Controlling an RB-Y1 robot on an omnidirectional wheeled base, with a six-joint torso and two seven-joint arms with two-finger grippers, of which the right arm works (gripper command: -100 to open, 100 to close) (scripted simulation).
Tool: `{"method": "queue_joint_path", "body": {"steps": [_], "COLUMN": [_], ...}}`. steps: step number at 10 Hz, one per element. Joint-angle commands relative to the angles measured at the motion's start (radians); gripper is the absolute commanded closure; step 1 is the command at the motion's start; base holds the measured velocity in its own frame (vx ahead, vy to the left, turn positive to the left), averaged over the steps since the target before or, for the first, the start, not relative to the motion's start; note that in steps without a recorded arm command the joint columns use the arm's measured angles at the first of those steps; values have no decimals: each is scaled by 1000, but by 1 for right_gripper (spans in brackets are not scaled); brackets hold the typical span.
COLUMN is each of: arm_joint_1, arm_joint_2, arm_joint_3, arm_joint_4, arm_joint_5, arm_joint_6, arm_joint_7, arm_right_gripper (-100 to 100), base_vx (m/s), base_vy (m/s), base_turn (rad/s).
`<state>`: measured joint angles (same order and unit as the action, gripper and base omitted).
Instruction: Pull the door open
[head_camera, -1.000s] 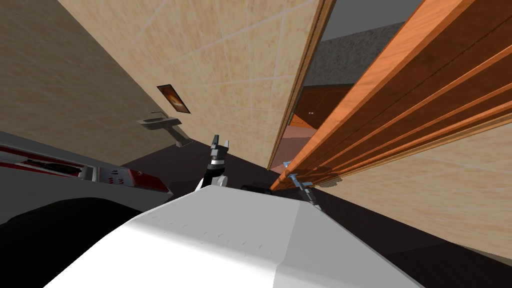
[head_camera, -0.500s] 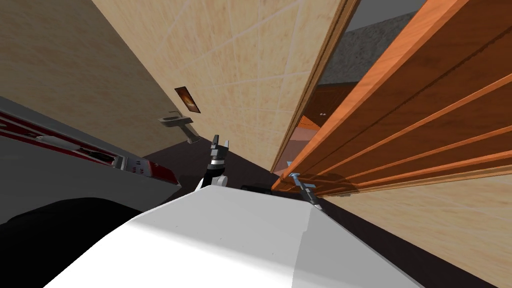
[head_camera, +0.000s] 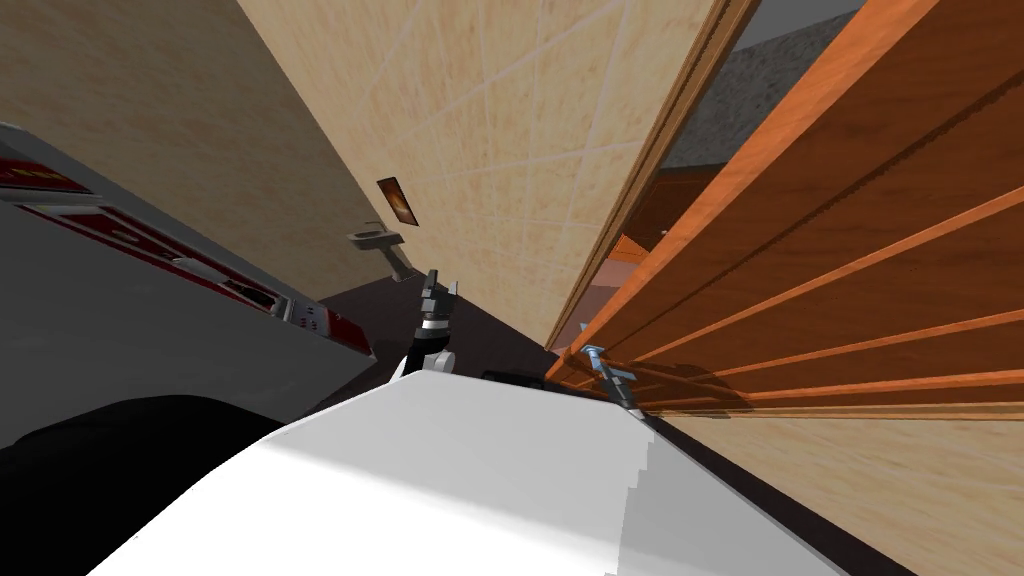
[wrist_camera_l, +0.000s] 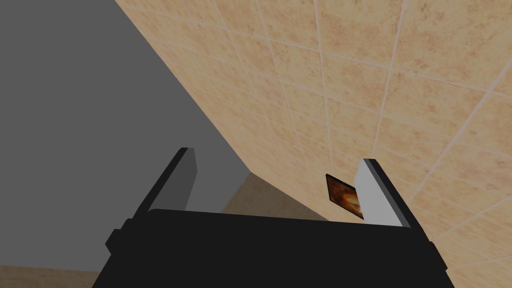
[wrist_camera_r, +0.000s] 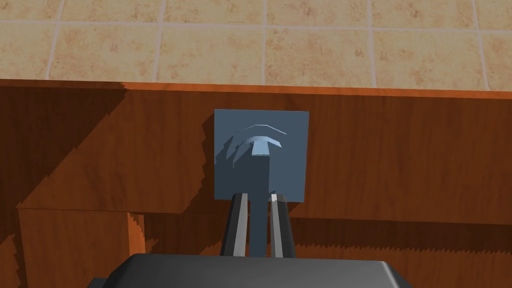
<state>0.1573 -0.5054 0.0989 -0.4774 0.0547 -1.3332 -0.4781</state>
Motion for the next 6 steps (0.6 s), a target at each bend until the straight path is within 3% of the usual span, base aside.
{"method": "queue_joint_path", "body": {"steps": [1,2,5,6], "arm_joint_1": [4,4,5,5], "arm_joint_2": [10,11,12,12], "arm_joint_3": [10,10,15,15], "arm_joint_4": [-29,-32,-46,-46], "arm_joint_5": [2,-1,-17,-17], "arm_joint_6": [10,13,31,31], "arm_joint_7": [2,3,12,12], "arm_right_gripper": [100,100,100,100], "base_vx": [22,21,-4,-4], "base_vy": [-26,-12,-29,-33], "base_turn": [104,61,228,113]}}
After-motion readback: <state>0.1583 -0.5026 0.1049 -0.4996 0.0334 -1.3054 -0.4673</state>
